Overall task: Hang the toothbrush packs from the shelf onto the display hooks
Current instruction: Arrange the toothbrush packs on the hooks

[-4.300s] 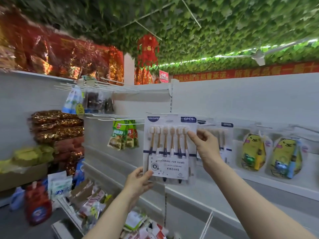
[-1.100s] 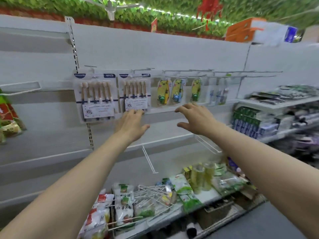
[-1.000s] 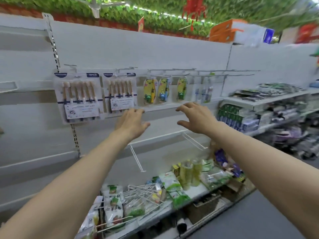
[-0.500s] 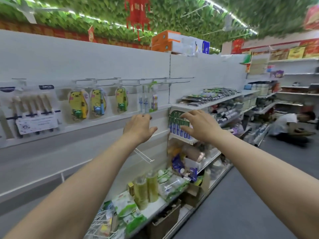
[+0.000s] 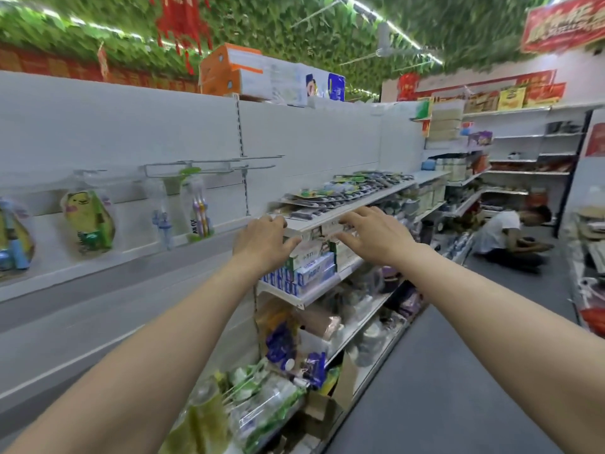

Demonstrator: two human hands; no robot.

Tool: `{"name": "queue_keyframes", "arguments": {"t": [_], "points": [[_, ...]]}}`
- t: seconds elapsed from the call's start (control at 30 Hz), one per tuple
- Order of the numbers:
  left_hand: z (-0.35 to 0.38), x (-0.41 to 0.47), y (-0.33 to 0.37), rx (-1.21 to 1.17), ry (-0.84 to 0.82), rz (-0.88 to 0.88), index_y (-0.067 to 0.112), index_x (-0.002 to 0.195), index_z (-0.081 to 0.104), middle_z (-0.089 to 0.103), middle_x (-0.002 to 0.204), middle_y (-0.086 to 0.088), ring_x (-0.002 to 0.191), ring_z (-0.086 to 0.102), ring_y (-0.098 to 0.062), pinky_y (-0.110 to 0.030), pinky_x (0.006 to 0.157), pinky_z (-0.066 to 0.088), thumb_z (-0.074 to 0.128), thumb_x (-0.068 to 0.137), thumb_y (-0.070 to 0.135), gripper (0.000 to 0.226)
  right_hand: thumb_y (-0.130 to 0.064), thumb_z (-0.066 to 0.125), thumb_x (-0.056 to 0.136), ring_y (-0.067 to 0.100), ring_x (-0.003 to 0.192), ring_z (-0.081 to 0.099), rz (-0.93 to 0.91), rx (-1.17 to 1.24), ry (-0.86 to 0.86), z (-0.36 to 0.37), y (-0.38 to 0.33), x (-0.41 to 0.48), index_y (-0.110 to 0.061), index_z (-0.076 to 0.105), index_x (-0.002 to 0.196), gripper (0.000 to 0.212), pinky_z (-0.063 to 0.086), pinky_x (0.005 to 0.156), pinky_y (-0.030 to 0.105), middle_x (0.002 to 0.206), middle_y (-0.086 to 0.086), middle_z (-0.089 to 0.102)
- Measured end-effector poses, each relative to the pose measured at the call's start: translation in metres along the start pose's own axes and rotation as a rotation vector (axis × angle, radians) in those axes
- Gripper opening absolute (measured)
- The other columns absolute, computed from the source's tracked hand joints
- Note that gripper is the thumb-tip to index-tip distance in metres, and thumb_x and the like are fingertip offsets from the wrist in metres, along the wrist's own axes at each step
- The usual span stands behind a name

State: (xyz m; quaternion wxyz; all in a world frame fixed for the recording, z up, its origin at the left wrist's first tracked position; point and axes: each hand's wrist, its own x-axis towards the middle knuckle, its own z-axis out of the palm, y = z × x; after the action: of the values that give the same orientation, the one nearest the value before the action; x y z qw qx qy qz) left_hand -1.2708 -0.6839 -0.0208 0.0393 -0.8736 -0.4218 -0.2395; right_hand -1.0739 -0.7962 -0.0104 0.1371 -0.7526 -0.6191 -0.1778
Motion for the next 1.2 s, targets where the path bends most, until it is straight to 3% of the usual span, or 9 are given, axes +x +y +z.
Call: {"name": "queue_keyframes", "arguments": {"t": [0.17,0.57,0.73,0.9,1.07,1.2], "points": [[0.05,0.085,0.028,0.024,-0.006,0.029,0.017,0.132,0.053,0.055,0.135,-0.007,0.121,0.053,-0.029,-0.046,0.092,0.05,0.046,0.095,0.06,0.058,-0.059,0.035,0.1,0.025,0.129,0.045,0.036,0.0,0.003,0.04,0.076,0.054,-0.024,0.053,0.137,0.054,0.046,0.097,0.044,0.137,0.003,0.055],[0.173,0.347,0.108,0.022,-0.013,0.095,0.015,0.126,0.054,0.057,0.124,-0.009,0.114,0.056,-0.03,-0.04,0.084,0.049,0.044,0.098,0.055,0.05,-0.055,0.041,0.101,0.026,0.131,0.045,0.086,-0.062,-0.019,0.115,0.271,0.243,-0.024,0.047,0.142,0.052,0.046,0.099,0.043,0.141,0.004,0.051],[0.227,0.442,0.153,0.026,-0.016,0.127,0.018,0.126,0.054,0.058,0.126,-0.008,0.111,0.057,-0.03,-0.045,0.086,0.053,0.048,0.094,0.054,0.049,-0.049,0.046,0.099,0.027,0.13,0.048,0.089,-0.097,-0.004,0.138,0.364,0.303,-0.025,0.043,0.145,0.052,0.049,0.097,0.043,0.142,0.005,0.051],[0.282,0.519,0.211,0.05,-0.032,0.105,0.016,0.13,0.051,0.056,0.127,-0.008,0.114,0.055,-0.029,-0.045,0.087,0.052,0.049,0.094,0.051,0.05,-0.045,0.049,0.097,0.025,0.131,0.046,0.056,-0.086,-0.018,0.174,0.466,0.355,-0.027,0.043,0.145,0.052,0.049,0.095,0.042,0.14,0.003,0.051],[0.329,0.587,0.277,0.073,0.002,0.022,0.012,0.12,0.054,0.059,0.118,-0.013,0.11,0.055,-0.033,-0.044,0.088,0.05,0.05,0.095,0.046,0.043,-0.045,0.051,0.096,0.024,0.129,0.047,-0.011,-0.062,0.007,0.2,0.575,0.406,-0.025,0.045,0.143,0.052,0.049,0.094,0.043,0.138,0.003,0.053],[0.363,0.638,0.331,0.092,-0.004,-0.018,0.014,0.127,0.051,0.058,0.124,-0.01,0.113,0.055,-0.031,-0.04,0.084,0.049,0.05,0.095,0.047,0.046,-0.047,0.052,0.094,0.025,0.13,0.046,-0.059,-0.037,-0.006,0.214,0.657,0.445,-0.026,0.047,0.142,0.053,0.047,0.1,0.043,0.141,0.003,0.052]]}}
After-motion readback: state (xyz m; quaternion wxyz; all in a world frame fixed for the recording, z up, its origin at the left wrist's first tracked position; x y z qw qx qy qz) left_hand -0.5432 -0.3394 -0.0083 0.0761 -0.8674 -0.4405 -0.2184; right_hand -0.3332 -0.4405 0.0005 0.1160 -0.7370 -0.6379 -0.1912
